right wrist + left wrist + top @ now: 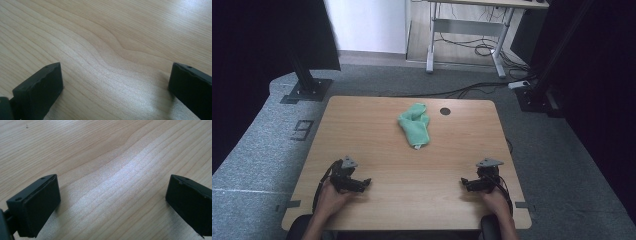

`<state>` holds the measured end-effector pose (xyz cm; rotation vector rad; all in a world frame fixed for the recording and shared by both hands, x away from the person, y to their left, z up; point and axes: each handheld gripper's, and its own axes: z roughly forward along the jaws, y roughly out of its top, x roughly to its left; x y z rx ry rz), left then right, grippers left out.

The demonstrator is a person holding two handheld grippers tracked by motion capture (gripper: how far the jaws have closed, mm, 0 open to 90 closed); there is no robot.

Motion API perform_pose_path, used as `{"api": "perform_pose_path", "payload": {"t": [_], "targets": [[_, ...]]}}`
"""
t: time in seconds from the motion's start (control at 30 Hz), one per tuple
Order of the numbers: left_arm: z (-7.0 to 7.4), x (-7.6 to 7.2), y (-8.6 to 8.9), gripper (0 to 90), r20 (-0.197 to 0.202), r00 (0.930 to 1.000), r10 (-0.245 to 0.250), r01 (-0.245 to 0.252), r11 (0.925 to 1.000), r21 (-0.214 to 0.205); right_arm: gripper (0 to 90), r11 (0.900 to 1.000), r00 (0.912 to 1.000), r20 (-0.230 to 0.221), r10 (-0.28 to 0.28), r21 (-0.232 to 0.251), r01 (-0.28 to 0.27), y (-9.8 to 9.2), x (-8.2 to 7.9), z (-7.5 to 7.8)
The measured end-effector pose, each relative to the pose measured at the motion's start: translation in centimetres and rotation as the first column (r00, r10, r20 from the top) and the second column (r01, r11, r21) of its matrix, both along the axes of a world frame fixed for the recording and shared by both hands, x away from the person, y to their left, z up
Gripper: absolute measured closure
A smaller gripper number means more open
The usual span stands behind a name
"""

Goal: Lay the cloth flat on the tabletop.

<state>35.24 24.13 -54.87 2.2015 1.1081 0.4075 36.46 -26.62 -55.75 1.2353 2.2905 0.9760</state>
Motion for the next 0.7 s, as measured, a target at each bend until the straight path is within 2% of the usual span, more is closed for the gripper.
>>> {"api": "perform_pose_path", "payload": {"t": [0.47,0.7], "targets": [[0.1,0.2,-0.5,0.0,-0.012,0.9998,0.016,-0.016,0.9998,0.007,0.0,0.9998,0.9998,-0.001,-0.02,-0.001,0.02,0.3,-0.1,0.0],[0.5,0.6,-1.3,6.6,-0.017,0.9996,-0.023,0.023,0.9997,0.01,0.0,0.9998,0.9998,-0.002,-0.022,-0.001,0.022,0.4,-0.1,0.0]]}}
